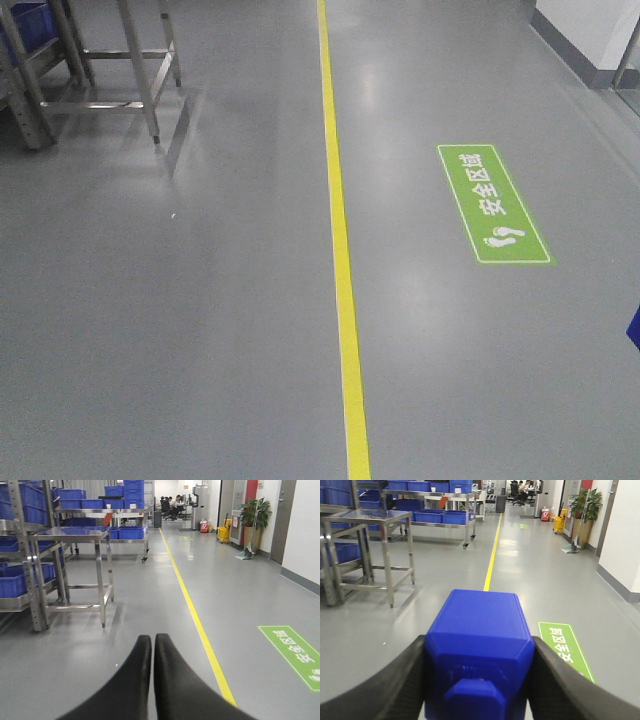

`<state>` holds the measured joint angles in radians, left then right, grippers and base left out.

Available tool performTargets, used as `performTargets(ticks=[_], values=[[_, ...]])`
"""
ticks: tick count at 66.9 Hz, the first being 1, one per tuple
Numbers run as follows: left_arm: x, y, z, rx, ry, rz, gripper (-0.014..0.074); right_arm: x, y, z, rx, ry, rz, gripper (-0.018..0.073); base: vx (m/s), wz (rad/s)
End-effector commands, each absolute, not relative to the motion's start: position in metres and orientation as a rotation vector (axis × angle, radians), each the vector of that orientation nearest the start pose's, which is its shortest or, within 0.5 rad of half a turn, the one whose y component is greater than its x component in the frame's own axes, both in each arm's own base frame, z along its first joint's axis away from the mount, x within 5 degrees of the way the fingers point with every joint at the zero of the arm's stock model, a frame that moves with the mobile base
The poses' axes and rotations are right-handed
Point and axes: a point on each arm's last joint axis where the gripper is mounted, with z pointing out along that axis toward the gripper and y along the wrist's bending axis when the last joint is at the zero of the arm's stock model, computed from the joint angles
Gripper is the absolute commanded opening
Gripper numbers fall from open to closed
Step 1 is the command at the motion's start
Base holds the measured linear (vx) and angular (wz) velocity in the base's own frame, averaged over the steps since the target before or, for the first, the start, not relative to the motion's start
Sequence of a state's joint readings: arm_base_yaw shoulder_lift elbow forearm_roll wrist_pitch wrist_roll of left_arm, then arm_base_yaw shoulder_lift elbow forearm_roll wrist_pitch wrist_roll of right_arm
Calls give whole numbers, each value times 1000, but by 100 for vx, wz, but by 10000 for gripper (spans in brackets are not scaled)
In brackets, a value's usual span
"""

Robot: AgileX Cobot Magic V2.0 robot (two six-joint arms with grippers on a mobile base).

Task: Pour parts from conveyor to right shelf
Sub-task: 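Turn the base and drive along the yellow floor line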

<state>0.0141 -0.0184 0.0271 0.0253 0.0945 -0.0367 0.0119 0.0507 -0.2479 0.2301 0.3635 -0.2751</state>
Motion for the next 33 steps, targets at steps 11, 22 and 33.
performTargets(ticks=[11, 22, 33], values=[[54, 1, 212, -31, 1484, -7, -6, 44, 6, 277, -102, 1544, 11, -9, 61, -12], [54, 1, 212, -31, 1484, -7, -6, 44, 6, 277, -102, 1544, 11, -9, 62, -9], [54, 1, 212, -31, 1484, -7, -6, 44, 6, 277, -102, 1544, 11, -9, 66, -2]])
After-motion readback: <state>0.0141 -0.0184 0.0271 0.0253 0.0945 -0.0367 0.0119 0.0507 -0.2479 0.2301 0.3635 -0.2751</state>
